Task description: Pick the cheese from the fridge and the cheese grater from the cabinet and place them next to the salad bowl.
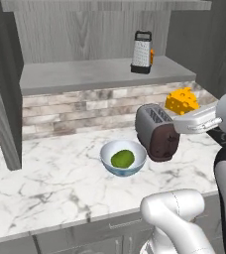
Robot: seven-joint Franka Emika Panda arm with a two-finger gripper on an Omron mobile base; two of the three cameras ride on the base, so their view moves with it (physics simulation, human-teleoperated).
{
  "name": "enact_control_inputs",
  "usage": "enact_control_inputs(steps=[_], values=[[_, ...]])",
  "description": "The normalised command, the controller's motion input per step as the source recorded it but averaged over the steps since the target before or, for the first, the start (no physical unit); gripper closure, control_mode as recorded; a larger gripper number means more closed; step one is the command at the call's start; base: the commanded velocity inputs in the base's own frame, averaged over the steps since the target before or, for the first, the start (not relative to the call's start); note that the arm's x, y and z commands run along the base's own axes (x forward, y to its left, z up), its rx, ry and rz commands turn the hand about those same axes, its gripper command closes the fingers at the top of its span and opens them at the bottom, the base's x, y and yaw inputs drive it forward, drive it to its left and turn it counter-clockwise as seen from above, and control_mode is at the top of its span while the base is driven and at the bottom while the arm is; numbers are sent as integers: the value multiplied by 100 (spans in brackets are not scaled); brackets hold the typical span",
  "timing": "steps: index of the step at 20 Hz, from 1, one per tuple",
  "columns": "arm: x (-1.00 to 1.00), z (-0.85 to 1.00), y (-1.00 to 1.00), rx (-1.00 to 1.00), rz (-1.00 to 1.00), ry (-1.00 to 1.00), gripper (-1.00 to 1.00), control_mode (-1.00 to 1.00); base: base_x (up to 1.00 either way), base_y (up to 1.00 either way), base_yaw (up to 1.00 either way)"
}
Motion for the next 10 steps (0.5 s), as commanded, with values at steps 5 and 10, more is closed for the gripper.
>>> enact_control_inputs(steps=[5, 10], values=[[0, 0, 0, 0, 0, 0, 100, 100, 100, 33, 0], [0, 0, 0, 0, 0, 0, 100, 100, 100, 33, -9]])
